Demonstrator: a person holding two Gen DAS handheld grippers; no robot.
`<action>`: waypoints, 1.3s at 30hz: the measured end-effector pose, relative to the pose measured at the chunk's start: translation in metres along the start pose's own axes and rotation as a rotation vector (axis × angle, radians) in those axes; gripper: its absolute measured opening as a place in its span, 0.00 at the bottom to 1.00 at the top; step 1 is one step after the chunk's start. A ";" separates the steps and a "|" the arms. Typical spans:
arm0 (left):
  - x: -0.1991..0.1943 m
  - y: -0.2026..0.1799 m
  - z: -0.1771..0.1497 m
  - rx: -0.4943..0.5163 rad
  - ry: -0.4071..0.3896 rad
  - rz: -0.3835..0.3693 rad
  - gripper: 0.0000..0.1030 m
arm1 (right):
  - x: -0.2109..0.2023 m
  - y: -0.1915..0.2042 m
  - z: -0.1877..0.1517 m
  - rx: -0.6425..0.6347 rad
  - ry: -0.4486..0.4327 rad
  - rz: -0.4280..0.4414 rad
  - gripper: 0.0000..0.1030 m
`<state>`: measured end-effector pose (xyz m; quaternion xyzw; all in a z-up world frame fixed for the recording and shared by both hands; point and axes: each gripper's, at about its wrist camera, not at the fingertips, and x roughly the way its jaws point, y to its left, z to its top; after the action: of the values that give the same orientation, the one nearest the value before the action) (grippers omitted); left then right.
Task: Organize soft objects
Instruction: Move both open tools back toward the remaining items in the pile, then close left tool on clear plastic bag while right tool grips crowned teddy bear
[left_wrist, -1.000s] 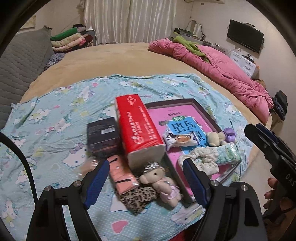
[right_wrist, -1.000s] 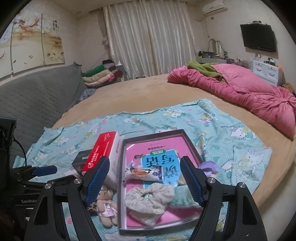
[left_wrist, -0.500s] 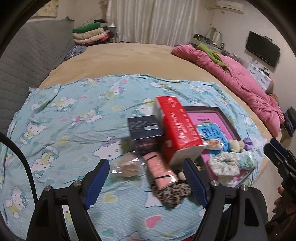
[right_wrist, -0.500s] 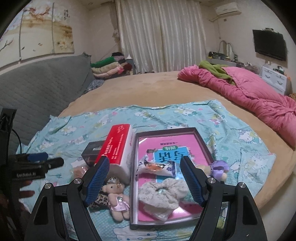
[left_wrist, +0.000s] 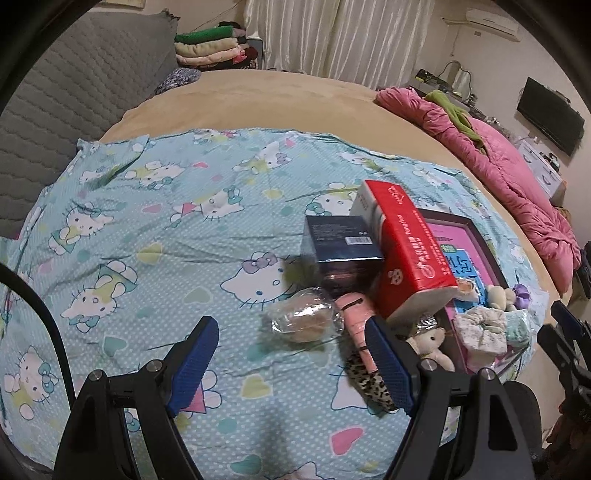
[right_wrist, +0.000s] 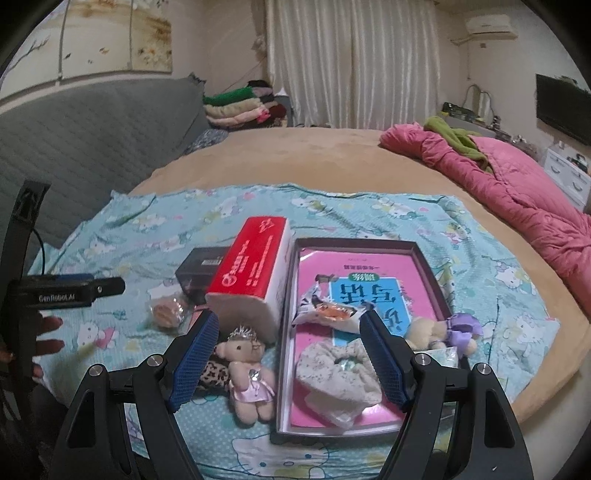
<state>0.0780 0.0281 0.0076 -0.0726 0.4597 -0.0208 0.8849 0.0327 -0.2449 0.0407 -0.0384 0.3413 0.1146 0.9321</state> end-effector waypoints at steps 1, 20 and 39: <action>0.002 0.001 -0.001 -0.003 0.003 0.000 0.79 | 0.002 0.002 -0.001 -0.008 0.006 0.003 0.78; 0.055 0.005 -0.018 -0.011 0.080 -0.055 0.79 | 0.094 0.055 -0.030 -0.249 0.209 0.018 0.70; 0.102 0.001 -0.002 -0.044 0.128 -0.104 0.79 | 0.145 0.072 -0.046 -0.361 0.298 -0.027 0.40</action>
<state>0.1349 0.0184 -0.0766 -0.1143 0.5111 -0.0612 0.8497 0.0936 -0.1553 -0.0876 -0.2256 0.4486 0.1546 0.8509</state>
